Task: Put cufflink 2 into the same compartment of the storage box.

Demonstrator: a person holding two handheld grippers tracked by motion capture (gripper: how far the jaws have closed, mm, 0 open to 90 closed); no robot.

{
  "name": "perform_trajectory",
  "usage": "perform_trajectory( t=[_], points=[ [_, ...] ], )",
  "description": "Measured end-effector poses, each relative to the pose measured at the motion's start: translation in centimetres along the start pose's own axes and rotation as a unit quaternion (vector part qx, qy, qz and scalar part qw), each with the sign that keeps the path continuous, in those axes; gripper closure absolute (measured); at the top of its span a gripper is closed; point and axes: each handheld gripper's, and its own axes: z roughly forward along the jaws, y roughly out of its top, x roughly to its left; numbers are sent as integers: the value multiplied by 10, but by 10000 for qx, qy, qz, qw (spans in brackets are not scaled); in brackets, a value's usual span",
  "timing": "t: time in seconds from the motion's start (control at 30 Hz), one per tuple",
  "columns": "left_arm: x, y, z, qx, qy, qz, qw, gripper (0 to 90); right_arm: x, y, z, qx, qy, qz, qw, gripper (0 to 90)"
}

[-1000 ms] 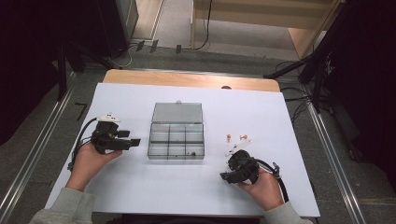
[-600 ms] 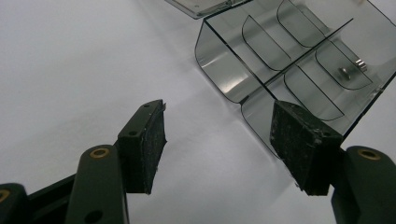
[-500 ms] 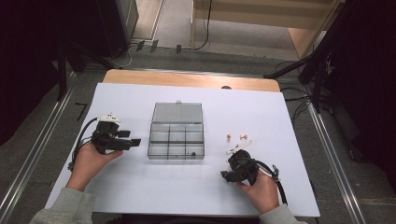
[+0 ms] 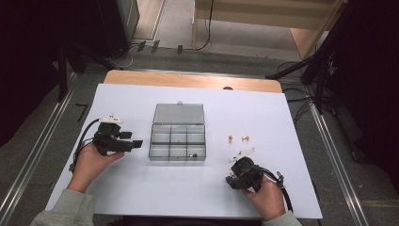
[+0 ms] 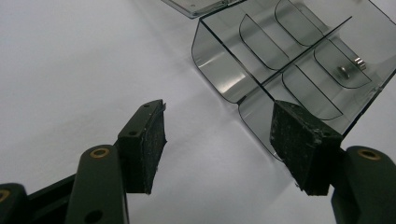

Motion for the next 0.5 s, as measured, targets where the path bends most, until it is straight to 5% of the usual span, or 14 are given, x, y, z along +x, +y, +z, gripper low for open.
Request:
perform_trajectory(
  t=[0.5],
  points=[
    [0,0,0,-8,-2,-1,10000,368,-6,2,-1,43,166,-108,9998,668]
  ],
)
